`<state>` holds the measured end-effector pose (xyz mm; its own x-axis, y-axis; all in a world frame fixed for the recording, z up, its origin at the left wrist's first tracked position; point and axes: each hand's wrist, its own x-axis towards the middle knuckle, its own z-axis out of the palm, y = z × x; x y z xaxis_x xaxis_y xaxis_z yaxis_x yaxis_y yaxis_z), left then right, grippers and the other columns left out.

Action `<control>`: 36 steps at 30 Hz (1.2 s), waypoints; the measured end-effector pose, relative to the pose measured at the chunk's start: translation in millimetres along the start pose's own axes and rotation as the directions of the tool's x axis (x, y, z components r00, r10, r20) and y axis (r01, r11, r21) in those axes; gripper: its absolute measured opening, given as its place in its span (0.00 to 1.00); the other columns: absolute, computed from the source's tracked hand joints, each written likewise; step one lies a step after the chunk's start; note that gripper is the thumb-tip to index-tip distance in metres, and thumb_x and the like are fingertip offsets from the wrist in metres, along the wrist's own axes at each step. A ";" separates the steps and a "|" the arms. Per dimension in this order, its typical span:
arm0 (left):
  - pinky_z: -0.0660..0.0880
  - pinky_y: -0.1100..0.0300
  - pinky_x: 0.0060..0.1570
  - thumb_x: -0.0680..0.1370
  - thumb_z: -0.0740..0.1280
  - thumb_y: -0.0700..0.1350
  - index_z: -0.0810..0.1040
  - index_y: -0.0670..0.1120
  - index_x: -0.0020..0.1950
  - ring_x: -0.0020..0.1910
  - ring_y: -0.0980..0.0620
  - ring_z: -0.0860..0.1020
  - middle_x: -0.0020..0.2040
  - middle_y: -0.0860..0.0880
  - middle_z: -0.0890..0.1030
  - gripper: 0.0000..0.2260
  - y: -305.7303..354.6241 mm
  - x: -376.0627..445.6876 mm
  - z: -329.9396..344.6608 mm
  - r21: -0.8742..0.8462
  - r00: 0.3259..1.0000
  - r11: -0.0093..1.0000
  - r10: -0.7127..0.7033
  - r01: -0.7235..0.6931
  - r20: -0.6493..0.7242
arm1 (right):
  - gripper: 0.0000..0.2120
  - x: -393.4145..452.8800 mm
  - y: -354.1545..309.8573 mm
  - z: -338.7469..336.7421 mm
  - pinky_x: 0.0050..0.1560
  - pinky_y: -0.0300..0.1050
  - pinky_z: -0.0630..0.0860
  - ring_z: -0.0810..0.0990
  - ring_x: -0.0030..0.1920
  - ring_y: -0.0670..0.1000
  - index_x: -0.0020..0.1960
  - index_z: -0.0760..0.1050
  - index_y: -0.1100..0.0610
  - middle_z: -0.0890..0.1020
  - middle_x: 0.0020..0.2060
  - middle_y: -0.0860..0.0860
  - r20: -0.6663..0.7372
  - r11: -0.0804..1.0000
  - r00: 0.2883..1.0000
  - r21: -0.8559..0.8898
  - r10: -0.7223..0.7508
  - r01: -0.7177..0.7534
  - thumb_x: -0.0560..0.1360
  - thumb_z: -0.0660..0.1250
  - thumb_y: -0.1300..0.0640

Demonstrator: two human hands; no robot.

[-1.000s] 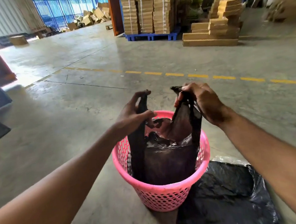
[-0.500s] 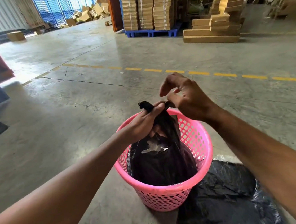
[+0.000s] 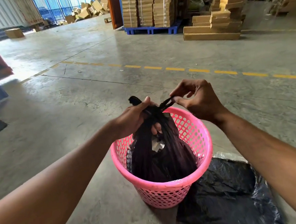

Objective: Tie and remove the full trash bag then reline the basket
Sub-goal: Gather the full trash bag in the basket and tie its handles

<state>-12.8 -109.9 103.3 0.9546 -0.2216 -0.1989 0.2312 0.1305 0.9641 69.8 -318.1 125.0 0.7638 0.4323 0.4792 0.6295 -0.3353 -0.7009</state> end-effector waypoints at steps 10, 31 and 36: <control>0.74 0.58 0.32 0.85 0.54 0.56 0.78 0.45 0.49 0.28 0.47 0.76 0.35 0.41 0.77 0.20 -1.1 8.2 -3.4 0.030 0.974 0.999 -0.037 0.045 -0.225 | 0.06 -58.5 7.7 55.1 0.44 0.56 0.83 0.86 0.33 0.47 0.37 0.84 0.54 0.86 0.29 0.49 0.388 0.995 0.920 0.053 0.053 -0.079 0.65 0.75 0.64; 0.69 0.56 0.65 0.84 0.60 0.48 0.82 0.46 0.54 0.62 0.48 0.75 0.65 0.48 0.76 0.12 -41.8 -11.0 3.6 0.904 0.719 -0.192 0.552 -0.382 0.421 | 0.25 5.3 -7.4 24.8 0.40 0.33 0.70 0.81 0.36 0.37 0.56 0.85 0.48 0.85 0.41 0.36 0.458 0.990 0.886 -0.082 -0.067 0.117 0.66 0.60 0.64; 0.70 0.55 0.67 0.85 0.58 0.49 0.79 0.50 0.54 0.65 0.48 0.74 0.70 0.47 0.72 0.10 -50.4 -13.3 -3.2 0.914 0.744 -0.100 0.550 -0.393 0.380 | 0.13 -2.2 4.8 18.8 0.43 0.37 0.78 0.83 0.40 0.41 0.47 0.85 0.51 0.87 0.40 0.45 0.447 0.976 0.894 -0.177 -0.037 0.129 0.67 0.66 0.60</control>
<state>-36.5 -110.4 56.8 0.7659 -0.4604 0.4488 -0.5700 -0.8091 0.1427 68.4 -305.0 110.7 0.5959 0.7728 0.2185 0.7378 -0.4194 -0.5289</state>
